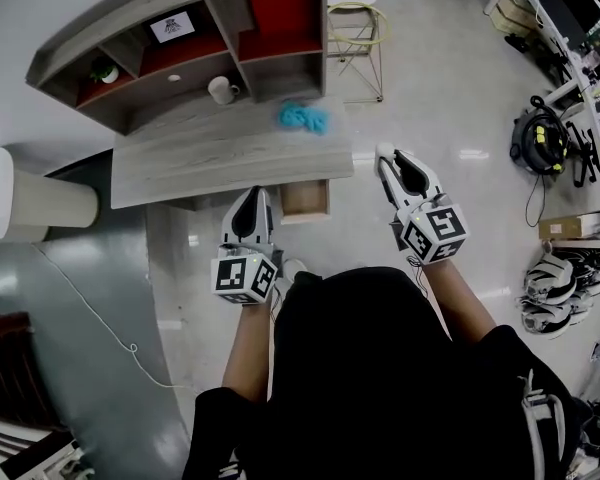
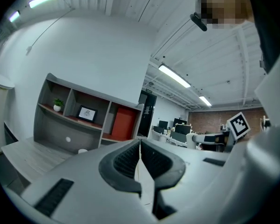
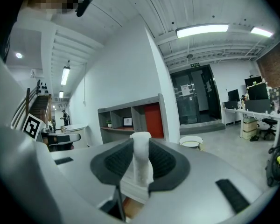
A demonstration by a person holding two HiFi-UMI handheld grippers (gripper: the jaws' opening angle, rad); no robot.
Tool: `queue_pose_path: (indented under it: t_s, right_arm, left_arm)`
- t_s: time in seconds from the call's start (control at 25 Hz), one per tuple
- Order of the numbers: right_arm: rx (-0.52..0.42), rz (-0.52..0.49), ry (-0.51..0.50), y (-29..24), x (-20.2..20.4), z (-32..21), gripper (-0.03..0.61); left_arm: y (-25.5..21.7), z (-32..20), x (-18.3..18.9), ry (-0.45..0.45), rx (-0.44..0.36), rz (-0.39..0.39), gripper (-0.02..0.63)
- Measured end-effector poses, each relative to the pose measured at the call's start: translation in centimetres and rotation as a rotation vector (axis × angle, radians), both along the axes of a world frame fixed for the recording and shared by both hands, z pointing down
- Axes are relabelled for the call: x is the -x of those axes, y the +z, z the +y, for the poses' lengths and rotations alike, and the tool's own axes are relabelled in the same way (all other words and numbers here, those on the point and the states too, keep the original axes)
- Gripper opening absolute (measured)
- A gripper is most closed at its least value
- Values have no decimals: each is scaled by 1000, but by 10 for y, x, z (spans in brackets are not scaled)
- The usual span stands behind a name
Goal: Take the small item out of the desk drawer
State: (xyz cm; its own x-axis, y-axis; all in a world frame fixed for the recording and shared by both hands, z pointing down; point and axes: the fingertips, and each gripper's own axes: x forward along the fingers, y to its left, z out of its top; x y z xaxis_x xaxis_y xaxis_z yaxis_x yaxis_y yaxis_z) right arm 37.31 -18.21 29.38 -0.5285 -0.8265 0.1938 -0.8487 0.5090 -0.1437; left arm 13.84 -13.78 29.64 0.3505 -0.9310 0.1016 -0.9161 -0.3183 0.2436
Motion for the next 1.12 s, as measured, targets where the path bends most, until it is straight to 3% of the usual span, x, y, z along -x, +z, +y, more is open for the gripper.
queue_pose_path:
  t_s: [0.64, 1.12]
  right_arm:
    - [-4, -14, -44, 12, -81, 34, 103]
    - [-14, -8, -37, 18, -124, 68, 103]
  left_arm:
    - [14, 39, -68, -84, 25, -29, 17]
    - [14, 76, -97, -120, 9, -46, 17]
